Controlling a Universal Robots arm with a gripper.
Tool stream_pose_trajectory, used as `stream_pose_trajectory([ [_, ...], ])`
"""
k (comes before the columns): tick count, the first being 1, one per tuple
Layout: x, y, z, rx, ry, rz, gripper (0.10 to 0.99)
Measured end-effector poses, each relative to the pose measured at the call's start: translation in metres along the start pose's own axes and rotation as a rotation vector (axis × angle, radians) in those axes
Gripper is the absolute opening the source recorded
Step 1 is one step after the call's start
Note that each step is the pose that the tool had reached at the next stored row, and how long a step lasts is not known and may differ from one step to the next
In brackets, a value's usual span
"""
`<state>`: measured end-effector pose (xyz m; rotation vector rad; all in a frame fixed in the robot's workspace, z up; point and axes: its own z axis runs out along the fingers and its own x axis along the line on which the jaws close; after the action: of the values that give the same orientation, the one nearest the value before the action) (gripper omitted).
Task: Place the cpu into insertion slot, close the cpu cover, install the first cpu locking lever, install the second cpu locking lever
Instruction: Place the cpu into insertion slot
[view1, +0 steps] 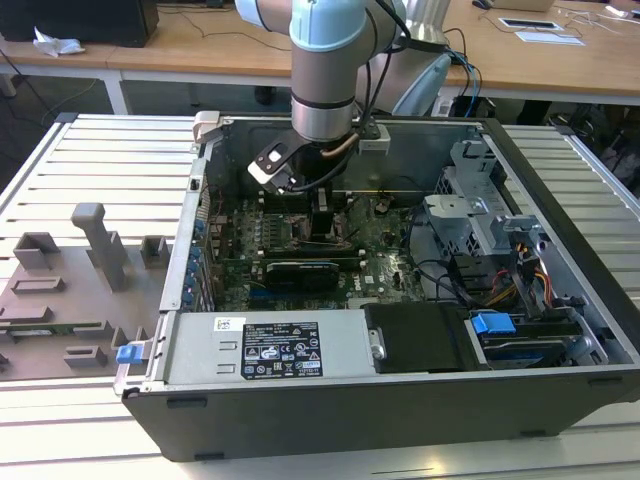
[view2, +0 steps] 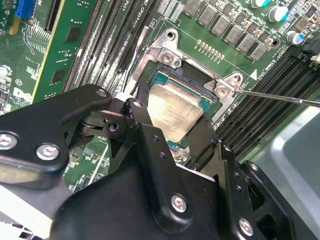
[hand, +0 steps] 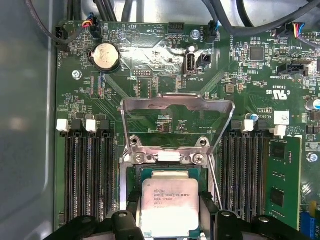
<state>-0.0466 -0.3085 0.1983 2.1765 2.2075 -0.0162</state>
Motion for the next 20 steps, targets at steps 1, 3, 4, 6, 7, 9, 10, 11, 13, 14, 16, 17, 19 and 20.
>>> stream_pose_trajectory([
  [1, 0.0000, 0.0000, 0.0000, 0.000, 0.0000, 0.000, 0.545],
  [3, 0.0000, 0.0000, 0.0000, 0.000, 0.0000, 0.000, 0.545],
  [4, 0.0001, 0.0000, 0.0002, 0.000, 0.0004, 0.000, 0.553],
  [6, 0.0000, 0.0000, 0.0001, 0.000, 0.0001, 0.000, 0.616],
  [7, 0.0000, 0.0000, 0.0001, 0.000, 0.0001, 0.000, 0.616],
  [9, -0.0002, 0.0001, -0.0043, 0.000, 0.0000, 0.000, 0.616],
  [10, -0.0003, 0.0002, -0.0078, 0.000, 0.0001, 0.000, 0.616],
  [11, -0.0005, 0.0003, -0.0149, 0.000, -0.0001, 0.000, 0.616],
  [13, -0.0009, 0.0006, -0.0275, 0.000, 0.0000, 0.000, 0.600],
  [14, -0.0011, 0.0007, -0.0319, 0.000, 0.0001, 0.000, 0.471],
  [16, -0.0016, 0.0010, -0.0451, 0.000, 0.0001, 0.000, 0.412],
  [17, -0.0018, 0.0011, -0.0500, 0.000, 0.0000, 0.000, 0.353],
  [19, -0.0022, 0.0013, -0.0613, 0.000, 0.0001, 0.000, 0.231],
  [20, -0.0024, 0.0014, -0.0668, 0.000, 0.0000, 0.000, 0.231],
])
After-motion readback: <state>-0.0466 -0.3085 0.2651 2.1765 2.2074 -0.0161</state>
